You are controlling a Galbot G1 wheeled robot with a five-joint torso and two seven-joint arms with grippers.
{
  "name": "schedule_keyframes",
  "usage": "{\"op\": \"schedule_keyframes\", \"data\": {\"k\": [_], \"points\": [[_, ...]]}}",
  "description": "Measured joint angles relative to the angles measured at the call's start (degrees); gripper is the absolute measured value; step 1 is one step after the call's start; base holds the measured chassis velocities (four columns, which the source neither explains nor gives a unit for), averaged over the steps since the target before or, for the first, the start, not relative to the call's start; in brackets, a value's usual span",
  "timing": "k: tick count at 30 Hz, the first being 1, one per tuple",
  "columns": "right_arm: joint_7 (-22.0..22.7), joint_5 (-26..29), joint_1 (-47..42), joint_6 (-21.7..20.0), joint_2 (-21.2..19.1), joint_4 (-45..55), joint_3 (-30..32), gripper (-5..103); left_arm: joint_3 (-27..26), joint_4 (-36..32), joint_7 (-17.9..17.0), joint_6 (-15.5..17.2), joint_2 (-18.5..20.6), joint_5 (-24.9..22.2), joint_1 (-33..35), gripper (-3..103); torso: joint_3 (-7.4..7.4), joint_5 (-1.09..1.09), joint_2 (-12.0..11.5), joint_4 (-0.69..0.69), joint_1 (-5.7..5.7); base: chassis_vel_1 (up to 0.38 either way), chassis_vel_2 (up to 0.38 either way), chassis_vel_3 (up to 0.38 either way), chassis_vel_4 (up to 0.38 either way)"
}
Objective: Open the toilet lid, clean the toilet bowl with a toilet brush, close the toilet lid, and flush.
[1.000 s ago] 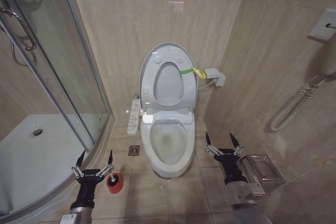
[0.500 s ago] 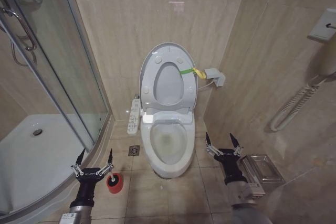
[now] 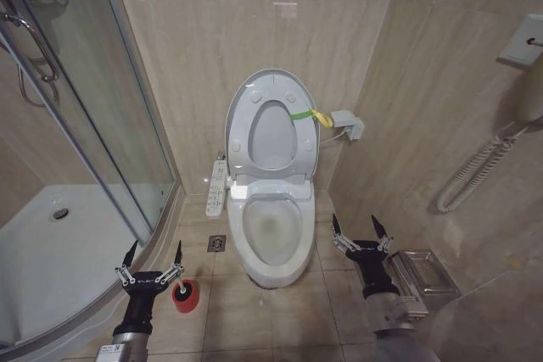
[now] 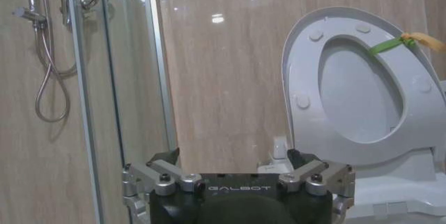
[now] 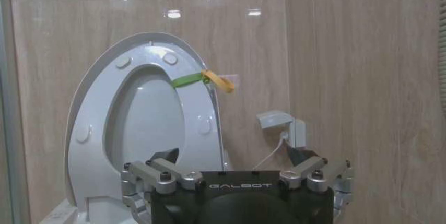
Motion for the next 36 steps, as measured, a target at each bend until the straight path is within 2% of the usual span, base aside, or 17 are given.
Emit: {"op": "schedule_keyframes", "data": {"k": [36], "points": [[0.0, 0.0, 0.0, 0.0, 0.0, 0.0, 0.0, 100, 0.0, 0.0, 0.0, 0.0, 0.0, 0.0, 0.0, 100, 0.0, 0.0, 0.0, 0.0, 0.0, 0.0, 0.0, 0.0, 0.0]]}}
